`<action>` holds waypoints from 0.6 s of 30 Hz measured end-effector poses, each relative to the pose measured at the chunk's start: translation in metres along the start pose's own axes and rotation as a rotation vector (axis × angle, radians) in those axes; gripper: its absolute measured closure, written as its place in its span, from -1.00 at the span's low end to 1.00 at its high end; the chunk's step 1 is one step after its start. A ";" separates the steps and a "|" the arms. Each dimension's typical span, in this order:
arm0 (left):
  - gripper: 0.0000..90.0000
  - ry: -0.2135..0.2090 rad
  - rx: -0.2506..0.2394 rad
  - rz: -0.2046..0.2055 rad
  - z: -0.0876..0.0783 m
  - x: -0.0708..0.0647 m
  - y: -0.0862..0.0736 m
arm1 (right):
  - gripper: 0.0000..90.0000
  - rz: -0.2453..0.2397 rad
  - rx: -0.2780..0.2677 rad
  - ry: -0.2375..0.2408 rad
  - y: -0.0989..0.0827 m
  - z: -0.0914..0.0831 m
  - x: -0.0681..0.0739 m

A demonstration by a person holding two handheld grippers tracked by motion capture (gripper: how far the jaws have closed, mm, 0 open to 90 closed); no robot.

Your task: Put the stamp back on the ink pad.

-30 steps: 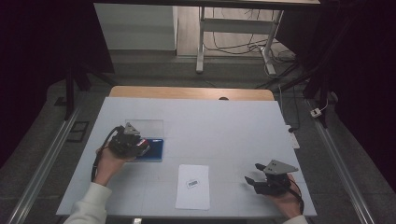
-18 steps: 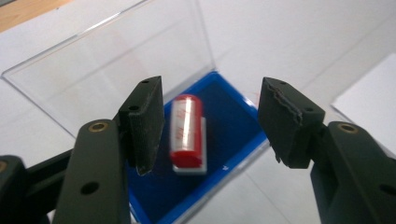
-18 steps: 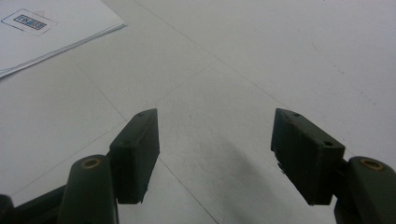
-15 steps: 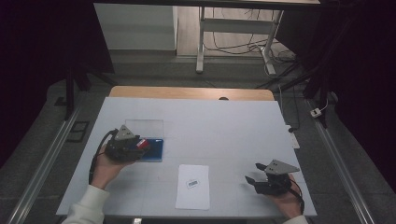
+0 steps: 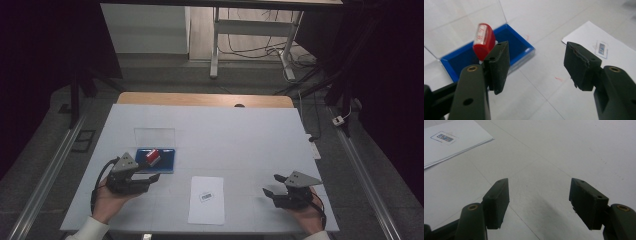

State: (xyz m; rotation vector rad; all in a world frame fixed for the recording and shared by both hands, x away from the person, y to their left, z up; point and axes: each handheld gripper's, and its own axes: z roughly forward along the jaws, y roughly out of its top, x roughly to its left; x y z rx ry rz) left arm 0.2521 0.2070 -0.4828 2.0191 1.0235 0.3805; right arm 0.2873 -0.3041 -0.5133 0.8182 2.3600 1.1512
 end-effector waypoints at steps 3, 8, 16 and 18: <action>-0.17 -0.014 -0.010 -0.014 -0.002 -0.004 -0.006 | -0.29 0.000 0.004 0.001 0.000 0.000 0.000; -0.18 -0.028 -0.015 -0.031 -0.002 -0.012 -0.018 | -0.29 -0.004 0.000 -0.002 -0.001 -0.002 0.000; -0.17 -0.023 0.007 -0.013 0.000 -0.015 -0.028 | -0.29 0.005 -0.021 -0.006 -0.001 -0.005 -0.002; -0.17 -0.018 0.010 -0.010 0.001 -0.015 -0.028 | -0.29 0.006 -0.024 -0.017 -0.001 -0.006 -0.003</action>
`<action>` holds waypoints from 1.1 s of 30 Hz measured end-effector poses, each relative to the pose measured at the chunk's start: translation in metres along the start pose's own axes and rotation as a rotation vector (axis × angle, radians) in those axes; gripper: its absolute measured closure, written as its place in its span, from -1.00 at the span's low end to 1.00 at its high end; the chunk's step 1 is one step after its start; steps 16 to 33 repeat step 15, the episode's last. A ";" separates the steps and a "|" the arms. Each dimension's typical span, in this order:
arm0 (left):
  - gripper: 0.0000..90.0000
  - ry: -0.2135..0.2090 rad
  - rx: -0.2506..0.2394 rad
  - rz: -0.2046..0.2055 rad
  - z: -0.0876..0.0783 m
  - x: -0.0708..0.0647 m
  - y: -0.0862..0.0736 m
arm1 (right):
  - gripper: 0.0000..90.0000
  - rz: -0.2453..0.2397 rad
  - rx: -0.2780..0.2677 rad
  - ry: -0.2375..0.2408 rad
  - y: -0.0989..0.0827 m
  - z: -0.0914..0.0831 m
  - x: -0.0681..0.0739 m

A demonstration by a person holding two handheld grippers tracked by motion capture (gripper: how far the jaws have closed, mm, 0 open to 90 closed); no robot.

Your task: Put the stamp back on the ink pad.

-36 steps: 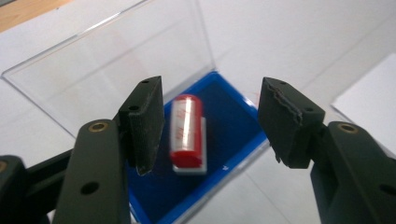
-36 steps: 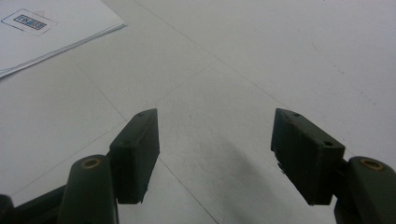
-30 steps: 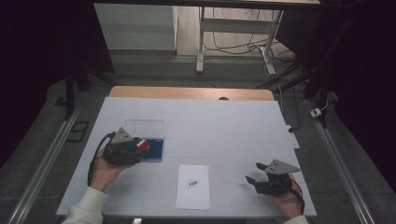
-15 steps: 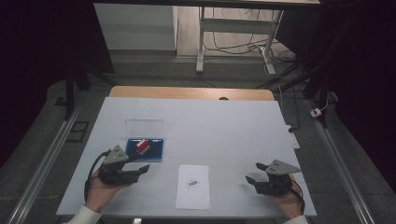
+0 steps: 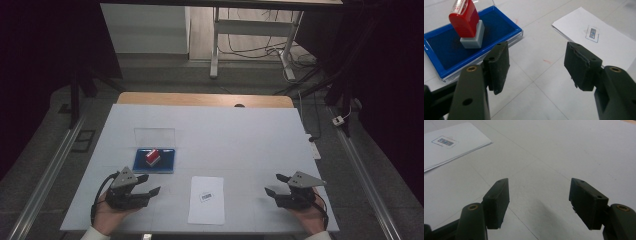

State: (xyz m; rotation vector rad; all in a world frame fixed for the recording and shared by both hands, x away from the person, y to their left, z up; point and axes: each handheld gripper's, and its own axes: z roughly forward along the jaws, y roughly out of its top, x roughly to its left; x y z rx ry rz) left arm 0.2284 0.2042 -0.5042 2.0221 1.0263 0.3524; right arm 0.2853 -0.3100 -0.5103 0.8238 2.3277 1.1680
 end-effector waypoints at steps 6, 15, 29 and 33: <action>-0.17 0.008 0.007 0.005 0.000 0.000 -0.002 | -0.29 -0.010 -0.001 0.007 0.001 -0.001 0.001; -0.17 0.011 0.014 0.011 0.000 0.001 -0.004 | -0.29 -0.010 -0.009 0.006 0.001 -0.002 0.001; -0.17 0.011 0.014 0.011 0.000 0.001 -0.004 | -0.29 -0.010 -0.009 0.006 0.001 -0.002 0.001; -0.17 0.011 0.014 0.011 0.000 0.001 -0.004 | -0.29 -0.010 -0.009 0.006 0.001 -0.002 0.001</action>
